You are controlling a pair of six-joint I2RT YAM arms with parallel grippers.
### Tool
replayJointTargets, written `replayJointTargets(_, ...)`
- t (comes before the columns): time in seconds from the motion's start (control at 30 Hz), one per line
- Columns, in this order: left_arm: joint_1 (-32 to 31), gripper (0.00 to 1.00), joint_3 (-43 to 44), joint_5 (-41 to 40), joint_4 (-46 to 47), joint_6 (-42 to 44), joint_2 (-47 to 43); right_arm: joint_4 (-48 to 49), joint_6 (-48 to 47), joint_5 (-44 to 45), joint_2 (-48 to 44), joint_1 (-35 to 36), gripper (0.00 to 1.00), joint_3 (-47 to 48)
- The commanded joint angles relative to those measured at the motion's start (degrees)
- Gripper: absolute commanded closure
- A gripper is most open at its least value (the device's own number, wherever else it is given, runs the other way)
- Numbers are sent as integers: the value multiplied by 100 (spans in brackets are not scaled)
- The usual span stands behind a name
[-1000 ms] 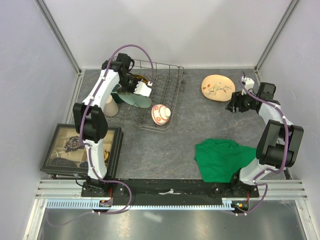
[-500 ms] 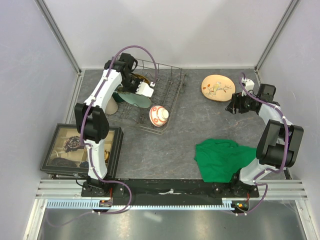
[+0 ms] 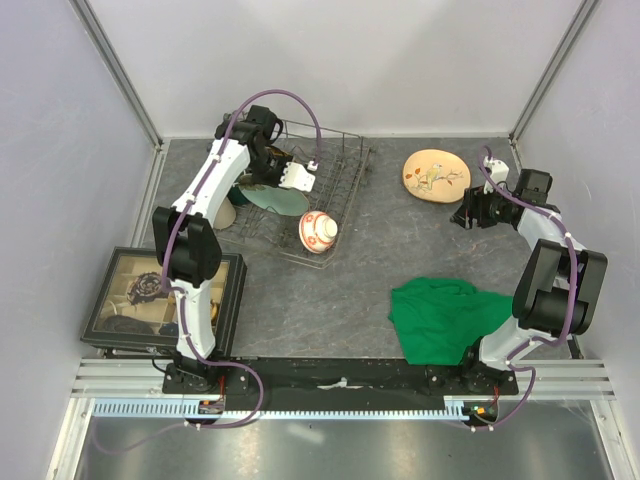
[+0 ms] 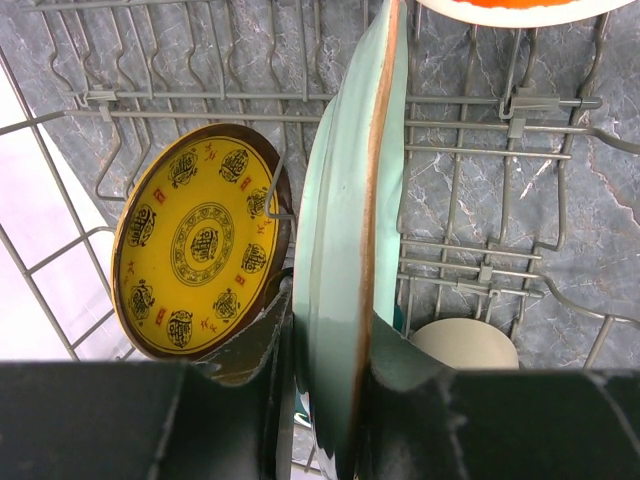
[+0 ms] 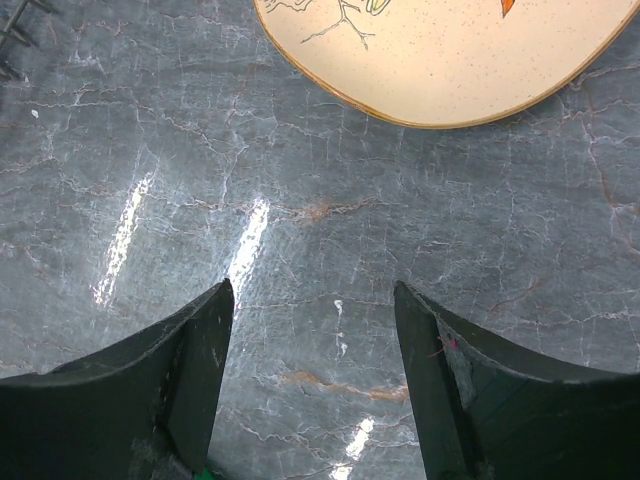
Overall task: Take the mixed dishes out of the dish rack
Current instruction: Pick up the plate from the dish rack.
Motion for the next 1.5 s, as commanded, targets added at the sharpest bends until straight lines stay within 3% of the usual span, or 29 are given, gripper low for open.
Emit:
replayJointTargets(0.0, -41, 98, 312, 86, 64, -224, -197, 154, -80, -244, -94, -24, 27, -15)
replayJointTargets(1.1, -24, 98, 540, 103, -428, -488, -1260, -223, -168, -297, -630, -33, 27, 72)
replayJointTargets(1.47, -15, 98, 558, 1104, 81, -1884, -2042, -909, -19, -806, -1446, 37, 23, 547)
